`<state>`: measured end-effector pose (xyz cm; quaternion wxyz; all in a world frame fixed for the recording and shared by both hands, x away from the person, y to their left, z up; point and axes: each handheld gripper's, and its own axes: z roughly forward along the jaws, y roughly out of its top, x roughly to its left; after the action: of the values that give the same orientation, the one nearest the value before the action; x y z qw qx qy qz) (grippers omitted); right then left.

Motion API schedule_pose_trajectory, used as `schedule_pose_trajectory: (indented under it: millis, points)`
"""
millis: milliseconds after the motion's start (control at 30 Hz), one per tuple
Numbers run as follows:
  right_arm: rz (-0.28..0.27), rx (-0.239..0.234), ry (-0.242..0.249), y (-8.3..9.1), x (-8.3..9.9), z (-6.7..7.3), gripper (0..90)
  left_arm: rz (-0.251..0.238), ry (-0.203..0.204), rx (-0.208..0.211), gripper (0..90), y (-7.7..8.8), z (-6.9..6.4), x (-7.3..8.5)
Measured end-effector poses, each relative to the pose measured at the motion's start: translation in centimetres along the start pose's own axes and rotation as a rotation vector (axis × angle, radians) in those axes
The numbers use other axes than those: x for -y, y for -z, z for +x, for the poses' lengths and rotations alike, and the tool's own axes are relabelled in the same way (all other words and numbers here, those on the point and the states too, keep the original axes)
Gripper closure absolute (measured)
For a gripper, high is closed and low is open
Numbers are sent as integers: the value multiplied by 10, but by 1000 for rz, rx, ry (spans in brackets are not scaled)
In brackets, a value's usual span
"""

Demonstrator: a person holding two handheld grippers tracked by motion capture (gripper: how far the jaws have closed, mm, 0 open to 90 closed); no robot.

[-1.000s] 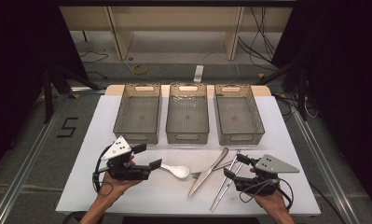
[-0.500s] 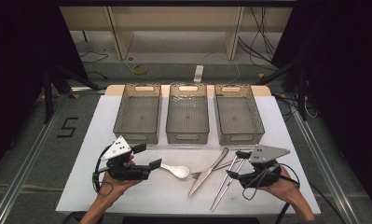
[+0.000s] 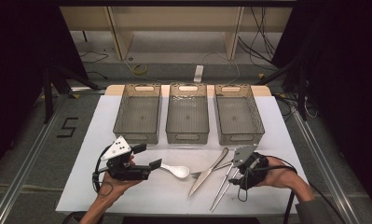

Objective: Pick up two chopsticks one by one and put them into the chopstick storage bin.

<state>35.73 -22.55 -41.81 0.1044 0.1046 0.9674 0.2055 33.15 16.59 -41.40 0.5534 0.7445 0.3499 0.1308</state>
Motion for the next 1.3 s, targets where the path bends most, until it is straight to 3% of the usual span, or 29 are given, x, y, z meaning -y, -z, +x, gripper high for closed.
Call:
schedule_pose_trajectory:
  millis: [233,733,1000,1067,1267,1300]
  points:
    - [87,-22,14,-16,2,-7,349,1,0,1,158,0,0,0]
    - [187,-77,-5,-42,8,-21,371,5,-3,3,158,0,0,0]
    - [181,-110,-27,-44,10,-24,362,5,-4,5,158,-1,-1,0]
    - [183,-120,-11,-45,9,-24,352,7,-6,4,158,-1,-1,0]
    - [196,-125,-32,-44,8,-24,371,7,-5,4,158,-1,-1,0]
    - [186,-120,-16,-45,9,-24,379,7,-4,4,158,-1,-1,0]
